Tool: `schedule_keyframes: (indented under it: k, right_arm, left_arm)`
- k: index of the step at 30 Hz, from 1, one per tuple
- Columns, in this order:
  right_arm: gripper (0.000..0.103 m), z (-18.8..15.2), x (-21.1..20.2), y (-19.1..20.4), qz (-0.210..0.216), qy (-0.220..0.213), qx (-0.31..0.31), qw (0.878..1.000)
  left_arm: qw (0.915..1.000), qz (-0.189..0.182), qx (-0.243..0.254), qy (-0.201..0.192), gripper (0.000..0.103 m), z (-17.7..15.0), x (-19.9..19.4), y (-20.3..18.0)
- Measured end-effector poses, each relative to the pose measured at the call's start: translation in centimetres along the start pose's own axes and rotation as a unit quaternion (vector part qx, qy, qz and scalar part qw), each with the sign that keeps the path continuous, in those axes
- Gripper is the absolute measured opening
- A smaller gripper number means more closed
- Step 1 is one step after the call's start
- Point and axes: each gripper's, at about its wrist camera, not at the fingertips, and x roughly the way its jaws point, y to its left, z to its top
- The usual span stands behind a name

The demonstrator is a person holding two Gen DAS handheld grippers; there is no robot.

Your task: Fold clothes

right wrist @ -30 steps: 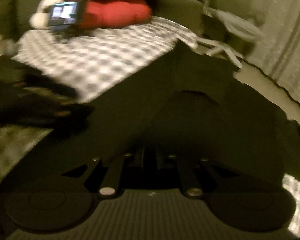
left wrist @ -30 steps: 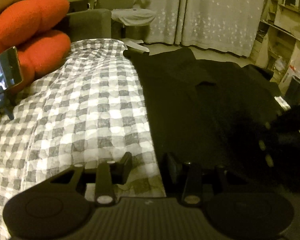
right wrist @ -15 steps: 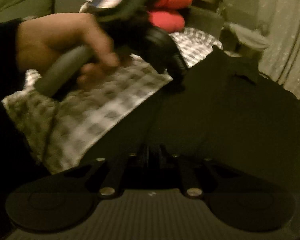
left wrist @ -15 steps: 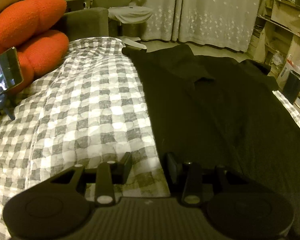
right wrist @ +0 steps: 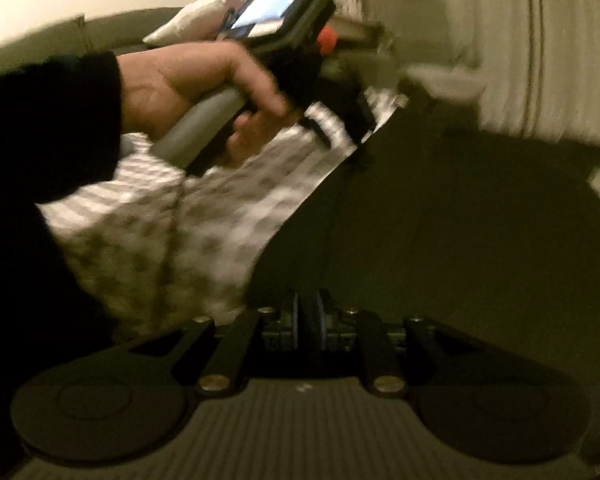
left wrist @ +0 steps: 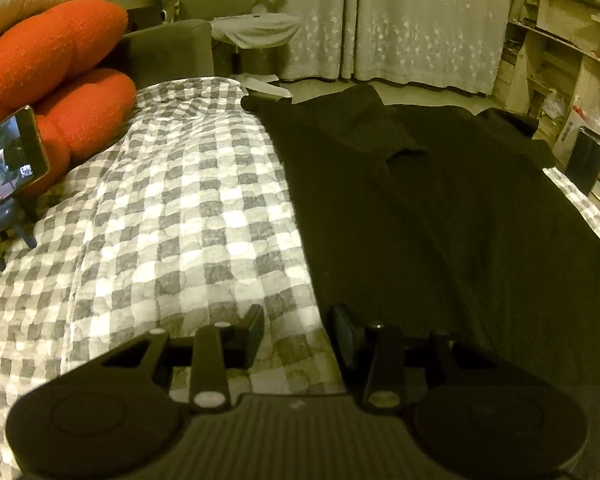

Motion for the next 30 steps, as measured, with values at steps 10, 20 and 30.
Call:
schedule_keyframes:
  k: [10, 20, 30]
  right_arm:
    - [0.018, -2.9, -1.3, 1.6, -0.071, -0.035, 0.036, 0.996]
    - [0.026, -5.0, -0.9, -5.0, -0.084, -0.027, 0.248, 0.965]
    - [0.006, -5.3, -1.7, -5.6, -0.002, -0.024, 0.302, 0.953]
  left_arm:
    - [1.0, -0.004, 0.003, 0.004, 0.041, -0.3, -0.7, 0.3]
    - [0.9999, -0.002, -0.013, 0.006, 0.024, -0.2, -0.6, 0.3]
    - [0.9996, -0.007, -0.023, 0.013, 0.003, -0.4, -0.4, 0.7]
